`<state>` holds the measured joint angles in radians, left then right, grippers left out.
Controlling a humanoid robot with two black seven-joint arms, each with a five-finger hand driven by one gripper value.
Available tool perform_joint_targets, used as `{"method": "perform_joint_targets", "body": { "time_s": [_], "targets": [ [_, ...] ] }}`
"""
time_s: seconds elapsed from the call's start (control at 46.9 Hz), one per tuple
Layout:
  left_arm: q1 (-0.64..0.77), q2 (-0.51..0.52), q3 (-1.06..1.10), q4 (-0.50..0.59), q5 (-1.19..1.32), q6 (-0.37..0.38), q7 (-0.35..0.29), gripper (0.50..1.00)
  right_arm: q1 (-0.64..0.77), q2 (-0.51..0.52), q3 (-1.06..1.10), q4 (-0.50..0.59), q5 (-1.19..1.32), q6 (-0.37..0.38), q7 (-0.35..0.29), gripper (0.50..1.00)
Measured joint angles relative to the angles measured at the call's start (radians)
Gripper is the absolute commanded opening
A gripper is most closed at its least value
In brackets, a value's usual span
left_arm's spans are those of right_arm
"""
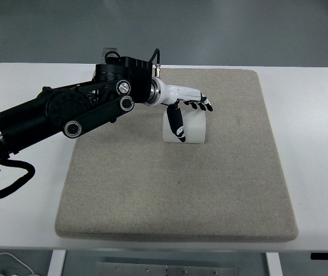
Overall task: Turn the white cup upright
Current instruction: 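Close the left hand's fingers around the cup body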
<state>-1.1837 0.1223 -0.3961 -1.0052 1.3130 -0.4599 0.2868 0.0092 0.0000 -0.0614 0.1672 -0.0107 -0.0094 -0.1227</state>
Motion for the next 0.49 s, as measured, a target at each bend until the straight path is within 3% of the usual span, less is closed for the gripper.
{"method": "perform_joint_targets", "body": {
  "time_s": [0.213,0.49],
  "targets": [
    [-0.002,-0.019,0.016,0.018,0.0,0.0,-0.002,0.956,0.0,0.0,0.0,0.0,0.0,0.0,0.0,0.93],
    [-0.002,-0.026,0.025,0.026,0.0,0.002,-0.002,0.851,0.0,0.0,0.0,0.0,0.0,0.0,0.0,0.93]
  ]
}}
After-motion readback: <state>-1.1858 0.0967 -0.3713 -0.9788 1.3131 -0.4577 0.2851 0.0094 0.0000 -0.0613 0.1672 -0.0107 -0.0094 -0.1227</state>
